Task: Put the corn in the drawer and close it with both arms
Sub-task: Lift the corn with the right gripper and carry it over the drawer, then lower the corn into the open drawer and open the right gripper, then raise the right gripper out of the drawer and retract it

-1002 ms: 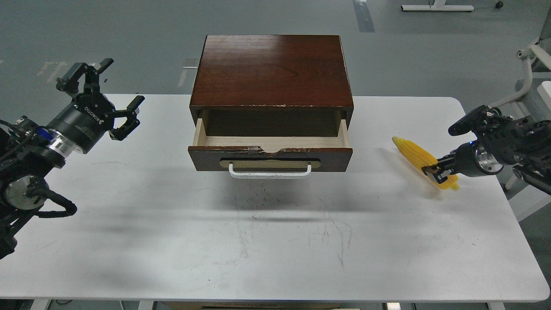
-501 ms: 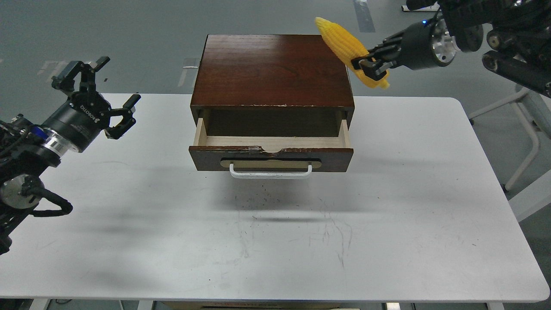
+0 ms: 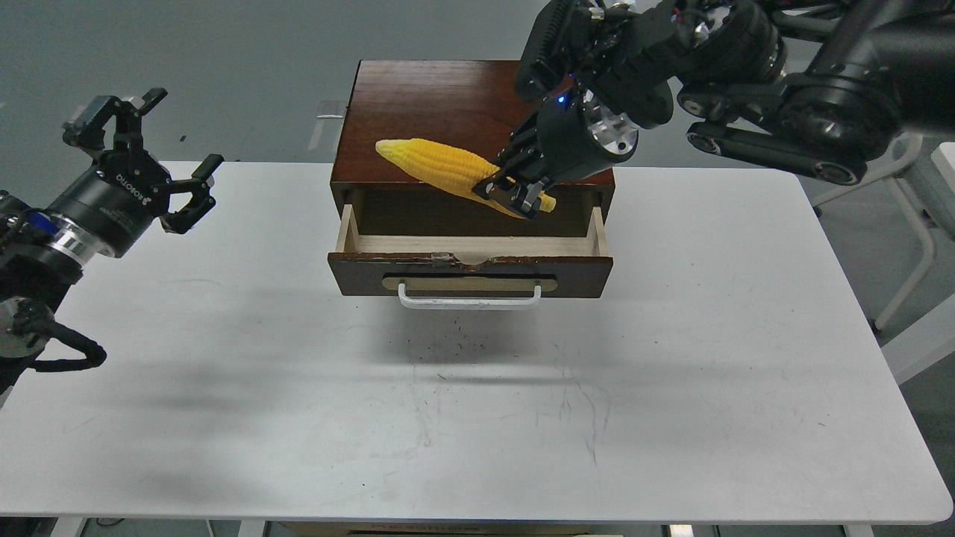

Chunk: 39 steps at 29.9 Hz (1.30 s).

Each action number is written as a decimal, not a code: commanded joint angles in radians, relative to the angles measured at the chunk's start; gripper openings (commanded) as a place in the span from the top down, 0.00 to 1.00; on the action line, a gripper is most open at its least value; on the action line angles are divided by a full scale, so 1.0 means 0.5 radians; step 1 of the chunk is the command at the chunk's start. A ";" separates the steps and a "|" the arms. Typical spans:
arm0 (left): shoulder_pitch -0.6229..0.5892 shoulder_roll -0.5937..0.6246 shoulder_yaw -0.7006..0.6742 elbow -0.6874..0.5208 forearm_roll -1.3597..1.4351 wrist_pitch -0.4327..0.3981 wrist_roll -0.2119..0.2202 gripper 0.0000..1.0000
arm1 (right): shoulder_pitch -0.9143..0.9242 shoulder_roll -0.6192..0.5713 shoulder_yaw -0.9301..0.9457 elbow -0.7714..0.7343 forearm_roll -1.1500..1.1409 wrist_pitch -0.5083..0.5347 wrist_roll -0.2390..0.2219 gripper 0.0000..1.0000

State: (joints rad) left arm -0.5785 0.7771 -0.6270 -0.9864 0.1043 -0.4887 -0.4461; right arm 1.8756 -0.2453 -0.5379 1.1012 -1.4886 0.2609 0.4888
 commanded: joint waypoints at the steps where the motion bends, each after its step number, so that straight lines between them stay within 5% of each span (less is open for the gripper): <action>1: 0.003 0.020 -0.001 0.000 0.000 0.000 -0.001 0.01 | 0.001 0.076 -0.050 -0.012 -0.180 -0.043 0.000 0.93; 13: 0.010 0.026 -0.013 0.000 0.000 0.000 -0.001 0.01 | -0.085 0.214 -0.231 -0.128 -0.207 -0.252 0.000 0.85; 18: 0.010 0.032 -0.013 0.000 0.000 0.000 -0.001 0.01 | -0.103 0.214 -0.231 -0.135 -0.204 -0.252 0.000 0.70; 22: 0.010 0.032 -0.013 0.000 0.000 0.000 -0.001 0.01 | -0.103 0.208 -0.231 -0.132 -0.201 -0.255 0.000 0.36; 32: 0.010 0.032 -0.013 0.000 0.000 0.000 -0.001 0.01 | -0.082 0.190 -0.204 -0.125 -0.180 -0.261 0.000 0.20; 39: 0.010 0.032 -0.013 0.000 0.000 0.000 -0.001 0.01 | -0.011 -0.027 0.014 -0.107 0.095 -0.258 0.000 0.05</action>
State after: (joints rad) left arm -0.5737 0.7930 -0.6336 -0.9863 0.1043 -0.4887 -0.4465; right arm 1.8572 -0.2053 -0.5802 1.0442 -1.5401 0.1292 0.4887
